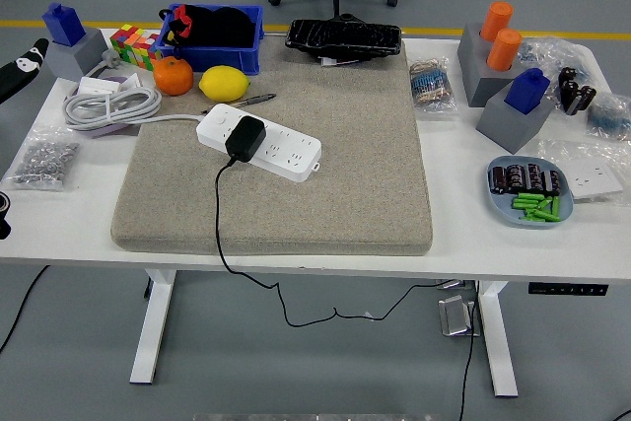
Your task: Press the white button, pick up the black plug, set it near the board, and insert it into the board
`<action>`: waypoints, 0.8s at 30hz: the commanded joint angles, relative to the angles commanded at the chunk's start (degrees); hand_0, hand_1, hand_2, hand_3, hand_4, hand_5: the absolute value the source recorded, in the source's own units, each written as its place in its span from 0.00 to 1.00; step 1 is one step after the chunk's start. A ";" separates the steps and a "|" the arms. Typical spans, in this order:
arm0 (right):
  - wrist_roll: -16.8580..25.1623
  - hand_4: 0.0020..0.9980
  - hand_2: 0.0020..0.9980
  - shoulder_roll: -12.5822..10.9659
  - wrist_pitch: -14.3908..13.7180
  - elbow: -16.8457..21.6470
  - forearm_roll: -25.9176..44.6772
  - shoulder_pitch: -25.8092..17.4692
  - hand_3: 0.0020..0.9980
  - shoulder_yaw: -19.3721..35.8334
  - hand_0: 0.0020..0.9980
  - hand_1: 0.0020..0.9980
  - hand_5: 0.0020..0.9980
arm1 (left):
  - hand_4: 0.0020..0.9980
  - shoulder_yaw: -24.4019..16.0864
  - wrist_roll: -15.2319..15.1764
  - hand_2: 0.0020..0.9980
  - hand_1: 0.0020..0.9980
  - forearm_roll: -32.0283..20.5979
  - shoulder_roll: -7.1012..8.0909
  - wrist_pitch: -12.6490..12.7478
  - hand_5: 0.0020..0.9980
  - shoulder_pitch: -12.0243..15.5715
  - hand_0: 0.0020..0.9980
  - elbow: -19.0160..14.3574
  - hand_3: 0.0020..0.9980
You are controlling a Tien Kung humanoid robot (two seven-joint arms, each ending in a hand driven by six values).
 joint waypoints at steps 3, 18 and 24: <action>0.02 0.66 0.61 0.14 0.08 -0.08 -0.16 0.04 0.60 0.33 0.75 0.62 0.36 | 0.82 -0.41 0.05 0.83 0.88 0.18 0.13 0.01 0.49 0.33 0.90 -0.36 0.82; 0.19 0.67 0.61 0.37 0.24 -0.94 -0.87 -0.05 0.60 1.43 0.75 0.62 0.36 | 0.81 -0.21 0.17 0.83 0.88 0.55 0.13 -0.01 0.48 1.06 0.90 -1.12 0.82; 0.26 0.67 0.61 -0.18 0.33 -0.79 -0.65 0.89 0.60 0.19 0.75 0.62 0.36 | 0.81 -1.48 0.17 0.83 0.88 0.60 0.77 0.07 0.47 1.36 0.90 -1.77 0.82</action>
